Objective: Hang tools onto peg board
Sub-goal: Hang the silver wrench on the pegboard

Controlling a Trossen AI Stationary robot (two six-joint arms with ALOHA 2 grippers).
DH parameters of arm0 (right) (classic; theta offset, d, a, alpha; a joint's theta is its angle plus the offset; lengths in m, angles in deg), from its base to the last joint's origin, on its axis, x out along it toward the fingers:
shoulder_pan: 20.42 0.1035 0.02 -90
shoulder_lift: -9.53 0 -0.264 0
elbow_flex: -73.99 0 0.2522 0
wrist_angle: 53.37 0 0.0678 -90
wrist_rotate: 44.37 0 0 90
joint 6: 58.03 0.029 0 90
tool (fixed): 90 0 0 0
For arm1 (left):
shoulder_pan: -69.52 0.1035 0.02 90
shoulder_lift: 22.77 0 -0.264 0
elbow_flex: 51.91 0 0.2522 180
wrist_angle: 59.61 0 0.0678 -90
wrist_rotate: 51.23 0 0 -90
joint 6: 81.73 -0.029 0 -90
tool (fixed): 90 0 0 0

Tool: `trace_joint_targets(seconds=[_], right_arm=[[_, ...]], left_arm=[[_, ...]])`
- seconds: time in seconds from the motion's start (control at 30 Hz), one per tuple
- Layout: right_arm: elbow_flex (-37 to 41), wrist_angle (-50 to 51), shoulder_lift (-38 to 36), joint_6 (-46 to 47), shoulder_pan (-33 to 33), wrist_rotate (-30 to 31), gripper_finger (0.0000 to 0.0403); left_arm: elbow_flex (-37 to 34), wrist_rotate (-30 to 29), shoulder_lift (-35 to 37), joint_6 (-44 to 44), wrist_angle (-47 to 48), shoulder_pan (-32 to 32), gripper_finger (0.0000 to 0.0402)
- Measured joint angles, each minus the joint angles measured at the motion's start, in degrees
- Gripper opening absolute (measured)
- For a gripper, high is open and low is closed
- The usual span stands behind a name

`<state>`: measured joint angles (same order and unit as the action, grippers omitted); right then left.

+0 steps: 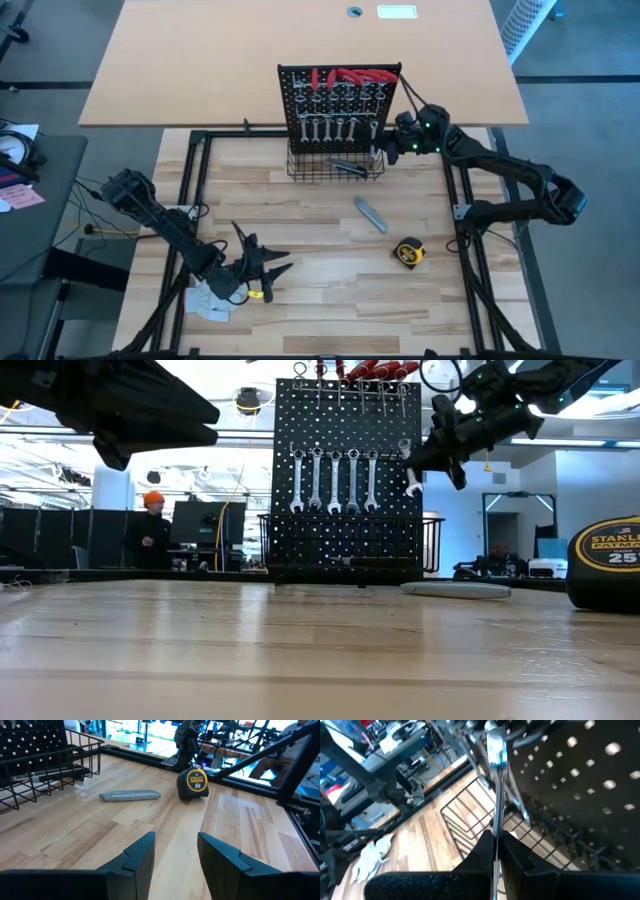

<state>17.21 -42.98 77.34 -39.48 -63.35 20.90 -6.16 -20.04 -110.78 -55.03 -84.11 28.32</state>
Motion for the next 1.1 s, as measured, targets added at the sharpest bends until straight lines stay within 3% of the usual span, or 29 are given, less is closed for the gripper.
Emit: trace_joint_targets(seconds=[0.87,1.1], right_arm=[[-0.09,-3.81,4.61,2.00,-3.24,1.66,0.0017],[-0.02,-4.06,4.53,2.44,-3.94,4.21,0.0044]], left_arm=[[0.00,0.06,0.00,0.11,0.05,0.06,0.0145],[0.00,0.09,0.00,0.13,0.04,0.06,0.0145]])
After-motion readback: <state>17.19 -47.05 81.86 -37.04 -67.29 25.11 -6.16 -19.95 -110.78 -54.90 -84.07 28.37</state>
